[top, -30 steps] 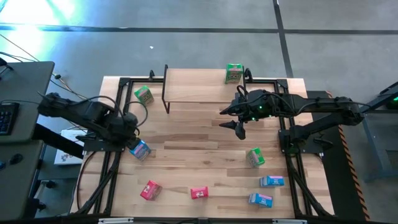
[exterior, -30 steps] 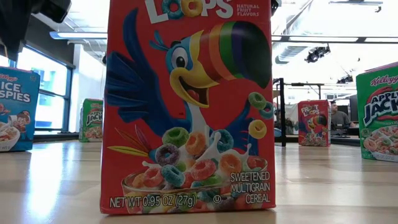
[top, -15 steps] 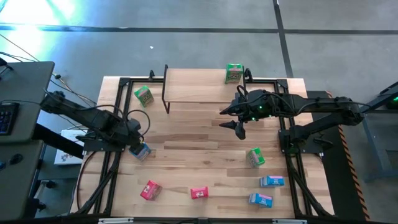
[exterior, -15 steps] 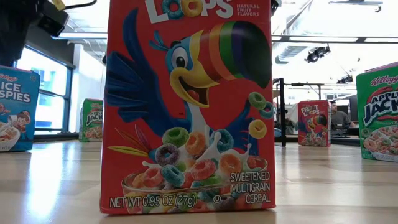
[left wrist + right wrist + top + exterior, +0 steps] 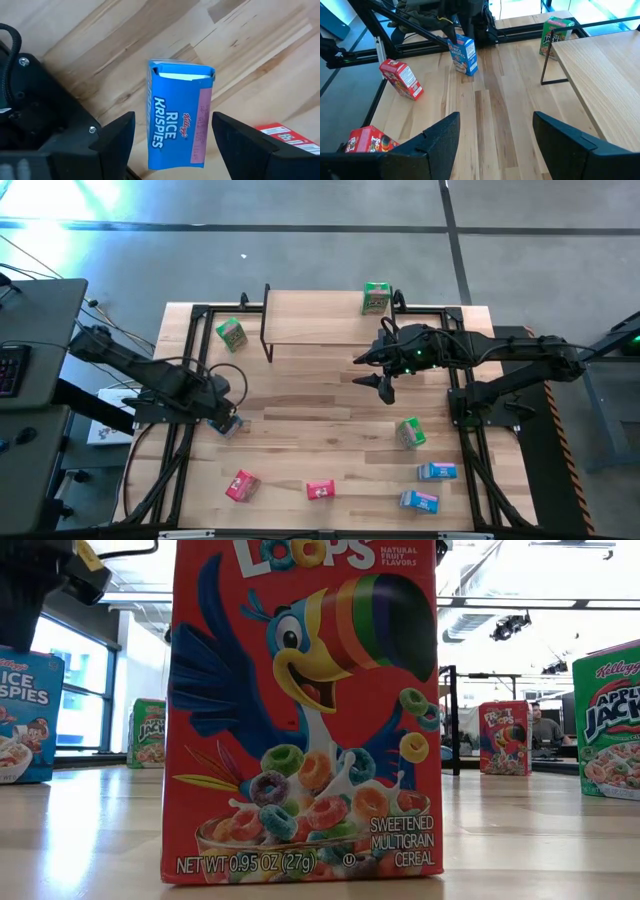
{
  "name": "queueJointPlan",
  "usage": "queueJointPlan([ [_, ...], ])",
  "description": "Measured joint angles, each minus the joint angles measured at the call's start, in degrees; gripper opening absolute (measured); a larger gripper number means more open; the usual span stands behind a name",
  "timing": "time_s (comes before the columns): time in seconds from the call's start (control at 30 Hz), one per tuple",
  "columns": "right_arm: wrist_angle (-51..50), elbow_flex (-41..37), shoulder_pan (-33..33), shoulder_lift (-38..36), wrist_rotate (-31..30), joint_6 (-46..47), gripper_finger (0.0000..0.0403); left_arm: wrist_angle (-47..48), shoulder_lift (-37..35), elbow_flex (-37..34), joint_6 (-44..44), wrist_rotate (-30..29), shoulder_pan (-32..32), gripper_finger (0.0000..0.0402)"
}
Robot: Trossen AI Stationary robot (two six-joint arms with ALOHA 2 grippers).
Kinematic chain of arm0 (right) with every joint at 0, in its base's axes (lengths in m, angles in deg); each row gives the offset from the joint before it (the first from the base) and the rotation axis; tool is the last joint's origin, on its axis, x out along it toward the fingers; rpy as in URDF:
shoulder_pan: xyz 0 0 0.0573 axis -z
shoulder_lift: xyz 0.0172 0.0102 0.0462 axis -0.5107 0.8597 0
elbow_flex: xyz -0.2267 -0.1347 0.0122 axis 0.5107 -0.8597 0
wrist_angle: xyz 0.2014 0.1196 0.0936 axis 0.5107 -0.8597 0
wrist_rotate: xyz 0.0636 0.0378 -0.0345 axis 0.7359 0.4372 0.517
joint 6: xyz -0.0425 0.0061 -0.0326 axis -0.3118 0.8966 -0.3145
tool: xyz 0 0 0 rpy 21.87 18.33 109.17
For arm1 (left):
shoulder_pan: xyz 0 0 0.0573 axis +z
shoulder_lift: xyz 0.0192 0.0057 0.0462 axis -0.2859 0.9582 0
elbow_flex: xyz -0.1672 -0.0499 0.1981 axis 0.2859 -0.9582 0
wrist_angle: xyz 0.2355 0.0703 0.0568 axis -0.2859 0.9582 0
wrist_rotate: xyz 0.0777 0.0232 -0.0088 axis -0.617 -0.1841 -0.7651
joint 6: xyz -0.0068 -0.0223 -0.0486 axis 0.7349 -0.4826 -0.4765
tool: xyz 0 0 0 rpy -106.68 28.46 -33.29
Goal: Stack cereal on shelf
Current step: Put the top blue cereal box on the shelf
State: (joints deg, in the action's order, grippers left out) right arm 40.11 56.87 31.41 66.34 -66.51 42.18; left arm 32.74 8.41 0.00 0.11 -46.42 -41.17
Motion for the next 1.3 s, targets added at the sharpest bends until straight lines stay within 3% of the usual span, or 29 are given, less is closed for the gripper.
queueJointPlan([
  [0.47,0.0,0.0,0.0,0.0,0.0,0.0,0.0244,-3.5,3.8,-2.7,0.8,-0.6,0.0,0.0223],
  [0.83,0.0,0.0,0.0,0.0,0.0,0.0,0.0244,-3.9,3.3,-3.0,1.0,-0.4,0.0,0.0145],
  [1.0,0.0,0.0,0.0,0.0,0.0,0.0,0.0244,-4.3,1.6,-2.9,3.5,0.0,0.0,0.0123],
  [1.3,0.0,0.0,0.0,0.0,0.0,0.0,0.0244,-2.8,-1.8,2.9,12.6,0.2,1.8,0.0120],
])
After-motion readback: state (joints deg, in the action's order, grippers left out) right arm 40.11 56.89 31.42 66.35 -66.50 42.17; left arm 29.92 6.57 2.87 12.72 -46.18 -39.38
